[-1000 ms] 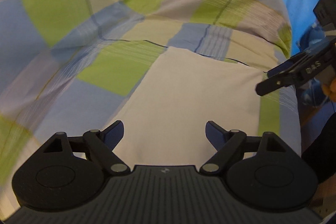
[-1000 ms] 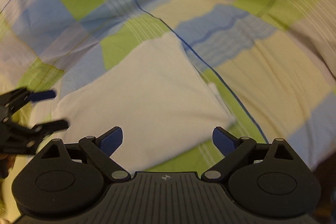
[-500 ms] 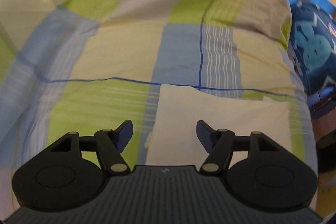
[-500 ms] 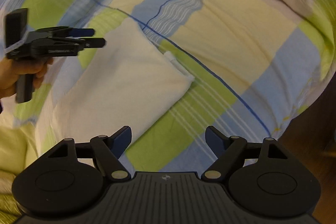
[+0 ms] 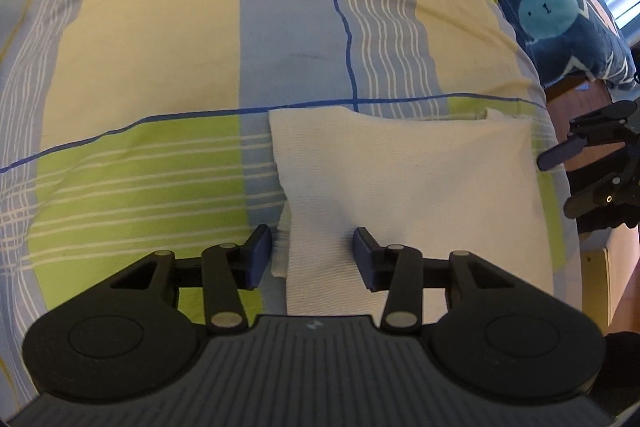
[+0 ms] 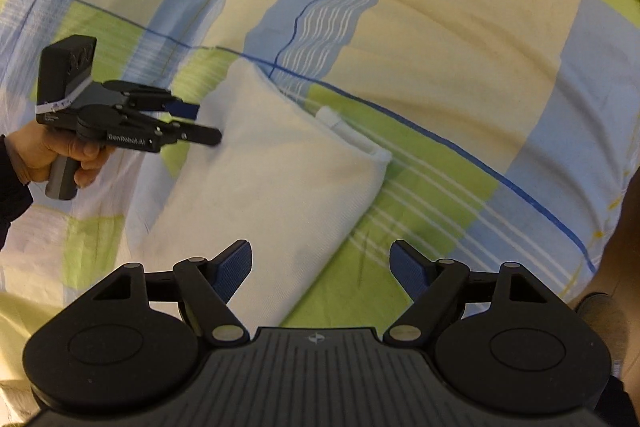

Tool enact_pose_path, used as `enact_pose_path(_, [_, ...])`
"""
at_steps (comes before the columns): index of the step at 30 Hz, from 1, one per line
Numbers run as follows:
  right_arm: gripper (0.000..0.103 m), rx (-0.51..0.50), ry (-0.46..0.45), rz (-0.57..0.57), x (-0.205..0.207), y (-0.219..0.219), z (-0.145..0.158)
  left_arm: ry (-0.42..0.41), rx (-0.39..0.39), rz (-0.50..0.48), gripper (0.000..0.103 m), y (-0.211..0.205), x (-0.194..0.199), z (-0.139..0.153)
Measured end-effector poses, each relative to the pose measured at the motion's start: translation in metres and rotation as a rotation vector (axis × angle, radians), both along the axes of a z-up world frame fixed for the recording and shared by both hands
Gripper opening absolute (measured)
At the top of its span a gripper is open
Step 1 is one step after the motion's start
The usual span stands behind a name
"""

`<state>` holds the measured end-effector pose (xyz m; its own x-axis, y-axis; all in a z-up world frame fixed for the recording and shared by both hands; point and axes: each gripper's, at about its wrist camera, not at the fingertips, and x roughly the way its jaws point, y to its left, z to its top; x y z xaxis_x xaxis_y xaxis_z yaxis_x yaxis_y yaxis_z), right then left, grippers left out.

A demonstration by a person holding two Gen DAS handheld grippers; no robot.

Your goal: Fold clothes

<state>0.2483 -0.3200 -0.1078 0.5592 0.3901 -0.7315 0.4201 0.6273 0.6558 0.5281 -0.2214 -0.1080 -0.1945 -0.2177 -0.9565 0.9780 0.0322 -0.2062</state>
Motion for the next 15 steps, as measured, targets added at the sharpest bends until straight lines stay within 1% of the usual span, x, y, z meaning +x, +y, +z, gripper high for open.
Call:
enact_pose_path(2, [0.080, 0.013, -0.006, -0.027, -0.003, 0.001, -0.002, 0.000, 0.006, -0.019, 0.024, -0.001, 0.000, 0.001])
enact_pose_path(6, [0.080, 0.052, -0.024, -0.075, -0.011, 0.002, -0.006, 0.012, -0.007, -0.043, 0.012, 0.003, -0.001, 0.003])
enact_pose_path(8, [0.076, 0.049, -0.055, -0.112, -0.010, -0.001, -0.008, 0.015, -0.020, -0.043, 0.011, 0.005, -0.002, 0.003])
enact_pose_path(10, [0.075, 0.062, -0.086, -0.164, -0.008, -0.008, -0.014, 0.015, -0.030, -0.035, 0.011, 0.007, -0.001, 0.002])
enact_pose_path(14, [0.075, 0.065, -0.090, -0.158, 0.001, -0.014, -0.015, 0.024, -0.052, -0.019, 0.011, 0.010, 0.001, 0.000])
enact_pose_path(15, [0.073, 0.064, -0.090, -0.154, 0.003, -0.015, -0.015, 0.027, -0.058, -0.012, 0.011, 0.010, 0.002, 0.000])
